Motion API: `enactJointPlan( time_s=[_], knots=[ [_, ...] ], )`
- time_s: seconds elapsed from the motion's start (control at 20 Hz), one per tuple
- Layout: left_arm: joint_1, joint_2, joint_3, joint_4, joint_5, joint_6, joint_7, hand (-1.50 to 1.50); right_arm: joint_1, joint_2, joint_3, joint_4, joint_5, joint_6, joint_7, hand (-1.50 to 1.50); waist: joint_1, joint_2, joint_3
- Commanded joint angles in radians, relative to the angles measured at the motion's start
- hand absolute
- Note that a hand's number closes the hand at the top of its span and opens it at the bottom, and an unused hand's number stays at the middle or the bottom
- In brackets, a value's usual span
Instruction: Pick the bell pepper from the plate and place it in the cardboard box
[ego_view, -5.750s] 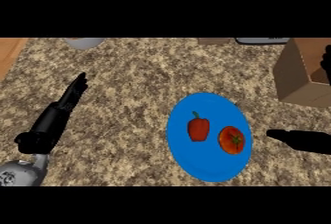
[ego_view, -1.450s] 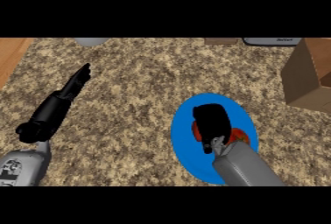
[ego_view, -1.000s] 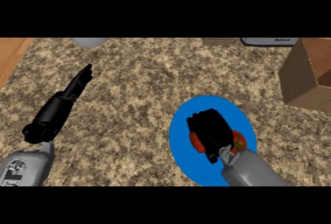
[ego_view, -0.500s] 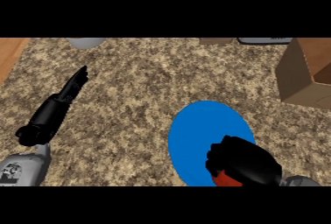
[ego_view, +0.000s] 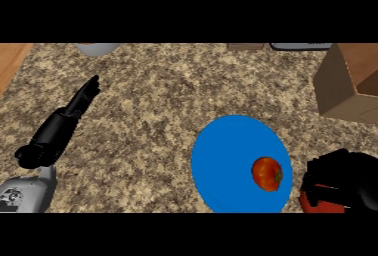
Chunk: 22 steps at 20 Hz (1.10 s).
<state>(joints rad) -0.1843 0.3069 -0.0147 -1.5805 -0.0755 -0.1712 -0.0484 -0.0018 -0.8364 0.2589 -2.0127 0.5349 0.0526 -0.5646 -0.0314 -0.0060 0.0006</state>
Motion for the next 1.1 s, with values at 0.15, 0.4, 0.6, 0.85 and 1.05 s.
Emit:
enactJointPlan(
  time_s=[0.15, 0.4, 0.6, 0.85, 1.05],
  knots=[
    [-0.010, -0.019, -0.009, 0.020, -0.006, -0.001, 0.000, 0.00, -0.018, 0.003, -0.310, 0.032, -0.365, 0.109, 0.196, 1.50, 0.011, 0.005, -0.002],
    [-0.065, -0.052, -0.034, 0.053, -0.046, 0.024, 0.003, 0.00, -0.155, -0.005, -0.417, 0.232, -0.438, 0.146, 0.286, 1.50, 0.034, 0.010, -0.001],
    [-0.006, -0.010, -0.001, 0.051, -0.011, -0.044, -0.057, 0.00, -0.301, -0.014, -0.426, 0.423, -0.424, 0.182, 0.305, 1.50, 0.047, 0.010, -0.001],
    [-0.100, -0.033, 0.001, 0.073, -0.016, -0.034, -0.002, 0.00, -0.523, -0.071, -0.366, 0.684, -0.274, 0.195, 0.236, 1.50, 0.055, 0.013, -0.001],
    [-0.072, -0.038, -0.010, 0.090, -0.039, -0.026, -0.053, 0.00, -0.566, -0.098, -0.270, 0.896, -0.150, 0.230, 0.152, 1.50, 0.083, 0.024, 0.000]
  ],
)
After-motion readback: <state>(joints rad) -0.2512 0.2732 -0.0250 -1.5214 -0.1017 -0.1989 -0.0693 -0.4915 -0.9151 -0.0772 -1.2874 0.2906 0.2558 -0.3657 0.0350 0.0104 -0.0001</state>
